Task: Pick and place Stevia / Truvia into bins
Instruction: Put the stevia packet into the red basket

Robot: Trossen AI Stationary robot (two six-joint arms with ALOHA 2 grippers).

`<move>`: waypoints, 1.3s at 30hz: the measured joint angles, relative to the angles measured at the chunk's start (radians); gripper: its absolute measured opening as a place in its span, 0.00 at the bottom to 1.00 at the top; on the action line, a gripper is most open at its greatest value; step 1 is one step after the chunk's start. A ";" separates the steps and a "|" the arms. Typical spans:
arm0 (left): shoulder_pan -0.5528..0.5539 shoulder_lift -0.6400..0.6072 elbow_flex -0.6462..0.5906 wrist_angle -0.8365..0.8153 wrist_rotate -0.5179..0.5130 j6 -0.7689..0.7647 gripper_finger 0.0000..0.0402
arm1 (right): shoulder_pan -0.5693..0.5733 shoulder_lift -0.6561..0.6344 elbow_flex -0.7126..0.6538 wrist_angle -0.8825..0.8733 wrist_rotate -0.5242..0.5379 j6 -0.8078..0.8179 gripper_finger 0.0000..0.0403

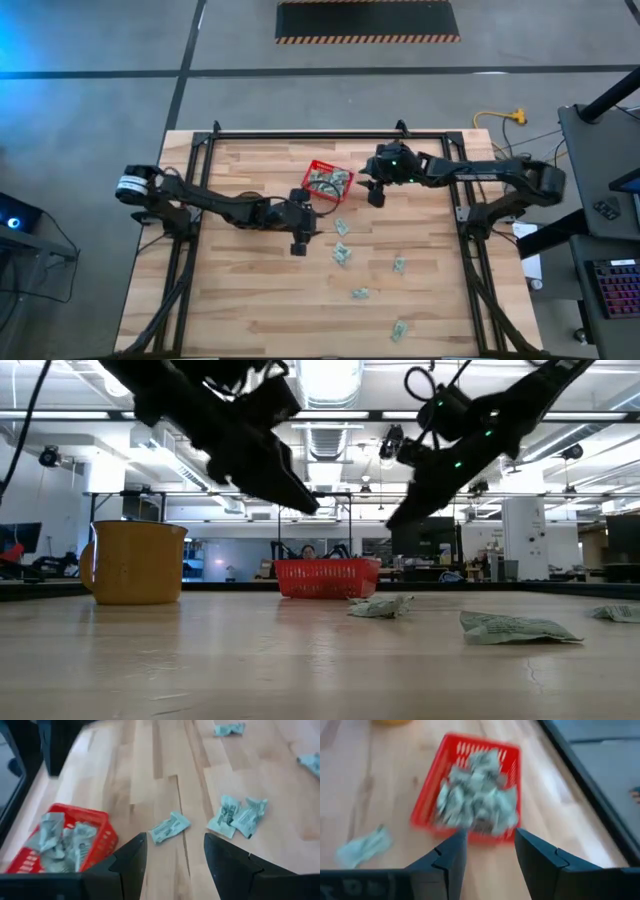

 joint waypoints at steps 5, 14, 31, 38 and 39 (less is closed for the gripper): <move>0.000 0.104 0.011 0.121 0.007 0.076 0.45 | 0.036 -0.142 -0.029 -0.228 -0.001 0.005 0.36; 0.001 0.253 0.078 0.198 0.046 0.149 0.45 | 0.099 -0.390 -0.238 -0.270 -0.001 -0.004 0.32; 0.022 0.391 0.182 0.186 0.119 0.167 0.45 | 0.099 -0.702 -0.424 -0.112 0.000 -0.067 0.26; 0.039 0.420 0.180 0.191 0.094 0.153 0.45 | 0.099 -0.709 -0.428 -0.116 0.000 -0.064 0.24; 0.042 0.426 0.182 0.190 0.094 0.145 0.45 | 0.099 -0.708 -0.427 -0.117 0.000 -0.054 0.23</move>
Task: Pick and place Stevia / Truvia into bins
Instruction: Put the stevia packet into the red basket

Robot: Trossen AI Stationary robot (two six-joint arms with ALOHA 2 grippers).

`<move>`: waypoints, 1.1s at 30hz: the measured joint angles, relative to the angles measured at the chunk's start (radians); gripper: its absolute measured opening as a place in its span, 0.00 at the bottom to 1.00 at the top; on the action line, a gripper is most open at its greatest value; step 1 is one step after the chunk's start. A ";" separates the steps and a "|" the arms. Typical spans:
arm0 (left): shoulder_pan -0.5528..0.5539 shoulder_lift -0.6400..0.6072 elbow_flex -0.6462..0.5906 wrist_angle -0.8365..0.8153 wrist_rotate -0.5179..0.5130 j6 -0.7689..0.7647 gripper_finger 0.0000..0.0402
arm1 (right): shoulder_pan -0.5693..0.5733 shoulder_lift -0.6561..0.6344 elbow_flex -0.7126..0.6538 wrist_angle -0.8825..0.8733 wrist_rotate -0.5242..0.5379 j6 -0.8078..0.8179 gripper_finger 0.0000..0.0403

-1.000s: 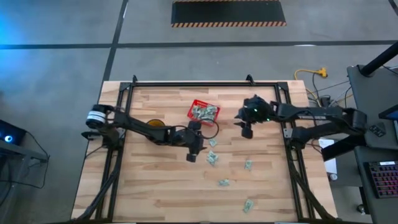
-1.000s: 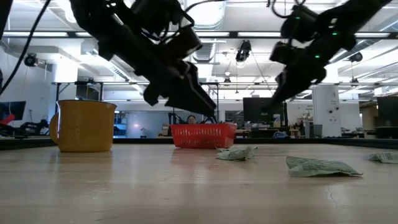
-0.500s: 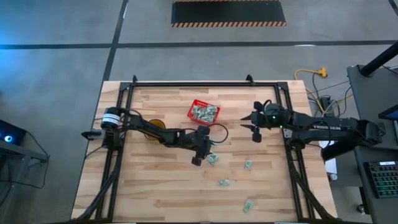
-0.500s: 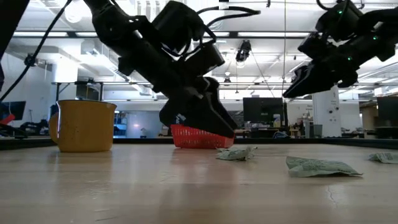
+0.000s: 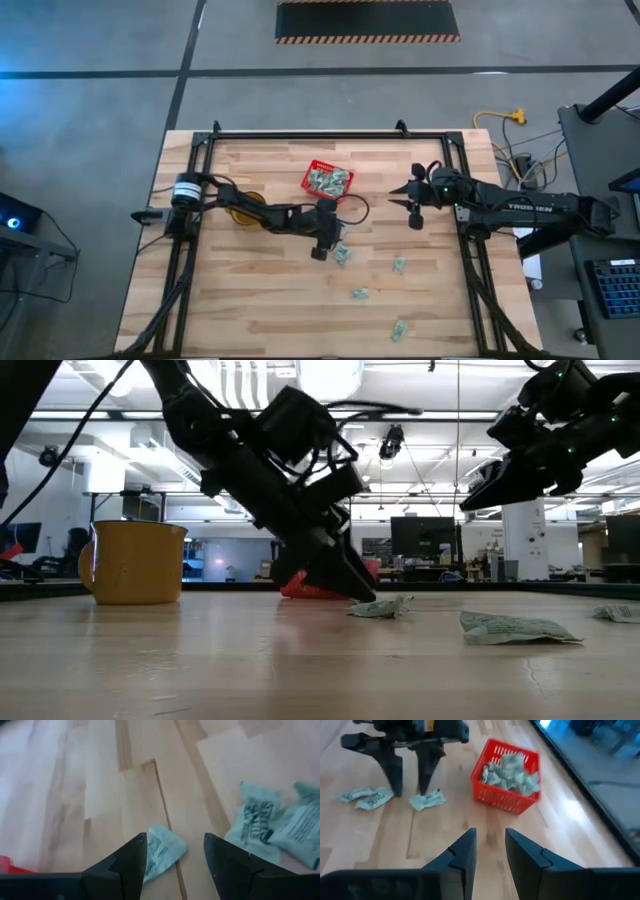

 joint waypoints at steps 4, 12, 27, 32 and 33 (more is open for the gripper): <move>0.011 0.025 0.010 0.004 0.000 -0.004 0.45 | 0.000 -0.001 -0.002 -0.072 -0.021 0.040 0.22; 0.020 0.023 0.010 0.000 0.001 -0.029 0.45 | 0.000 -0.001 -0.013 -0.092 -0.022 0.043 0.20; 0.064 0.027 0.003 -0.011 0.141 -0.163 0.30 | 0.000 -0.001 0.000 -0.085 -0.022 0.062 0.18; 0.064 0.027 0.006 -0.015 0.144 -0.156 0.24 | 0.000 -0.001 0.000 -0.085 -0.022 0.062 0.18; 0.064 0.027 0.007 -0.015 0.145 -0.154 0.23 | 0.000 -0.001 0.000 -0.085 -0.022 0.062 0.18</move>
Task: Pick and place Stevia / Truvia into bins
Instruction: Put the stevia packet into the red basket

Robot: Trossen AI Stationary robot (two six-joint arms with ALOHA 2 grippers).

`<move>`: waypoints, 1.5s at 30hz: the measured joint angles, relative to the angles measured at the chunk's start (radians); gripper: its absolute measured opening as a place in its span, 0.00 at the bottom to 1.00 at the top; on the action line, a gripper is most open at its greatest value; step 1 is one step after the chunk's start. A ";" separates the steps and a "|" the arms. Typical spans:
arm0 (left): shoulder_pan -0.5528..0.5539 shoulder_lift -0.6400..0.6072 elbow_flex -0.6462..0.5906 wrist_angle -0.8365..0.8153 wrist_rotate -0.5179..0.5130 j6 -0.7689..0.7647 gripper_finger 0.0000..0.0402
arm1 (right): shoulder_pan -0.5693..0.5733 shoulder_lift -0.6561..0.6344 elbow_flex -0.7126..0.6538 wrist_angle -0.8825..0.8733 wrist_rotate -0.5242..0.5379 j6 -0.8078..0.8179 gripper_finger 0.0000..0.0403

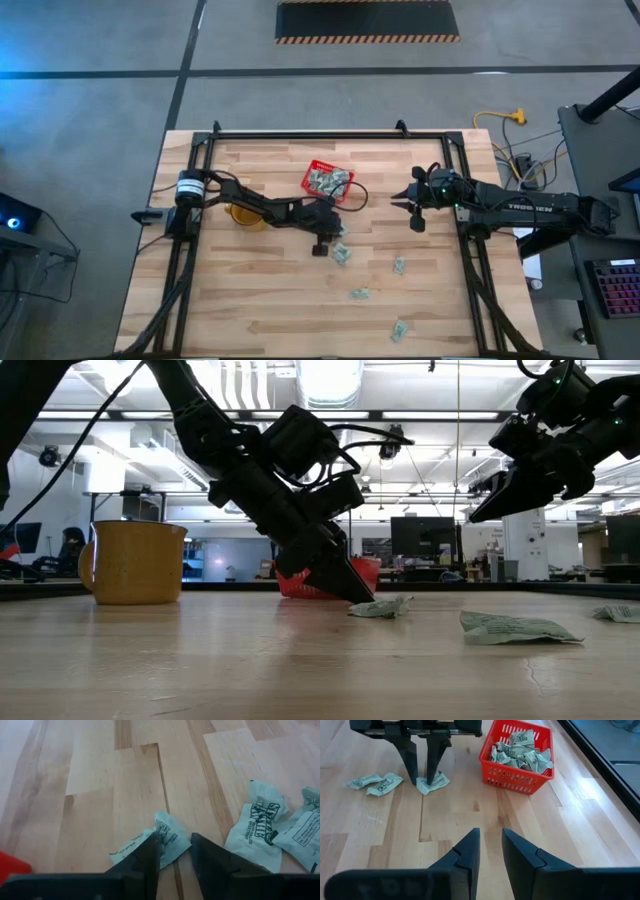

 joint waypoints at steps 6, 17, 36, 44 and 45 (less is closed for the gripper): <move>0.000 0.000 0.000 0.002 -0.004 0.016 0.10 | 0.000 0.000 0.000 0.000 0.000 -0.001 0.17; -0.015 -0.035 0.012 0.012 0.047 0.054 0.01 | 0.000 0.000 0.000 0.000 0.000 -0.004 0.18; 0.028 -0.197 -0.007 0.001 -0.606 0.287 0.01 | 0.000 0.003 -0.001 0.001 0.001 -0.008 0.16; 0.112 -0.191 -0.035 -0.044 -0.614 0.183 0.01 | 0.000 0.003 -0.002 0.004 0.001 -0.011 0.15; 0.116 -0.191 -0.038 -0.044 -0.616 0.170 0.01 | 0.000 0.003 -0.002 0.004 0.001 -0.011 0.15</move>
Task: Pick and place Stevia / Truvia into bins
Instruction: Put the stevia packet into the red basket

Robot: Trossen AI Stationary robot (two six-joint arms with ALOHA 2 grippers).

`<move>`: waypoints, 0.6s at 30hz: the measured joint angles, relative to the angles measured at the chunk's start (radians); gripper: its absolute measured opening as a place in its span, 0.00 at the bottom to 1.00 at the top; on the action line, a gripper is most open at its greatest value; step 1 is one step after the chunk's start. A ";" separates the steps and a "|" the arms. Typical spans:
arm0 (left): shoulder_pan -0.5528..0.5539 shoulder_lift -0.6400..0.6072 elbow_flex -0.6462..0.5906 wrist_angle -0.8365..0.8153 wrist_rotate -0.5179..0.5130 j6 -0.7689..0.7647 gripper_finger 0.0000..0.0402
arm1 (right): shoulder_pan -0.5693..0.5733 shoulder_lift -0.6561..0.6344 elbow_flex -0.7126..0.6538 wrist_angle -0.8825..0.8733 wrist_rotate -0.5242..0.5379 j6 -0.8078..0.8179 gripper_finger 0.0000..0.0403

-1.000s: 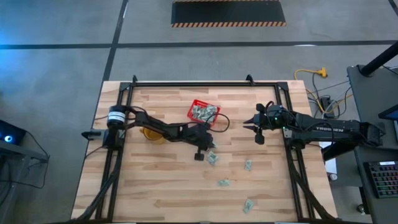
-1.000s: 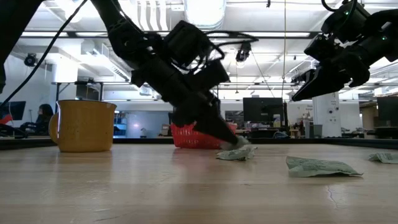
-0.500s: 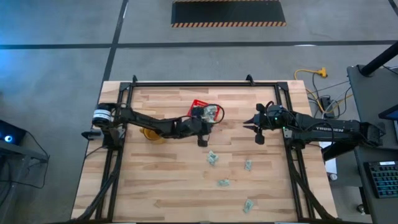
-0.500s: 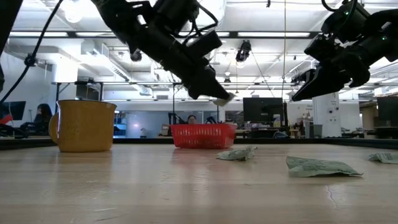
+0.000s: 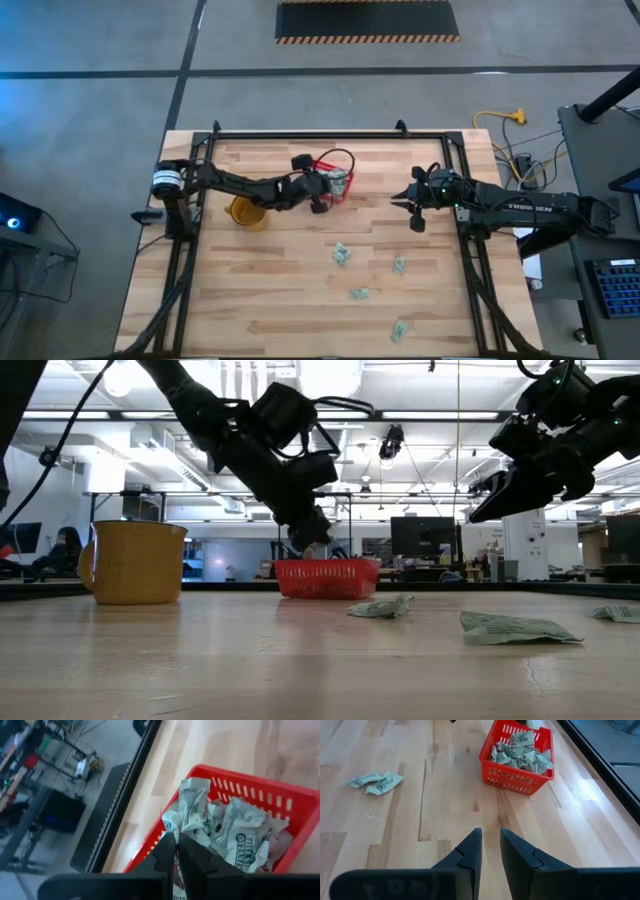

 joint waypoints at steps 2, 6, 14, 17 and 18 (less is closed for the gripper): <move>0.004 0.000 -0.001 -0.003 -0.010 -0.033 0.02 | 0.000 0.000 0.000 0.001 0.000 0.000 0.15; 0.004 0.000 -0.001 -0.005 -0.016 -0.046 0.08 | 0.000 0.000 0.000 0.001 0.000 0.000 0.15; -0.001 0.000 -0.001 -0.014 -0.016 -0.049 0.31 | 0.000 0.000 -0.033 0.019 -0.125 0.045 0.16; -0.012 -0.002 -0.001 -0.053 -0.015 -0.071 0.38 | 0.000 0.000 -0.044 0.062 -0.230 0.066 0.17; -0.016 -0.003 0.000 -0.070 -0.016 -0.074 0.39 | 0.000 0.000 -0.044 0.071 -0.254 0.085 0.18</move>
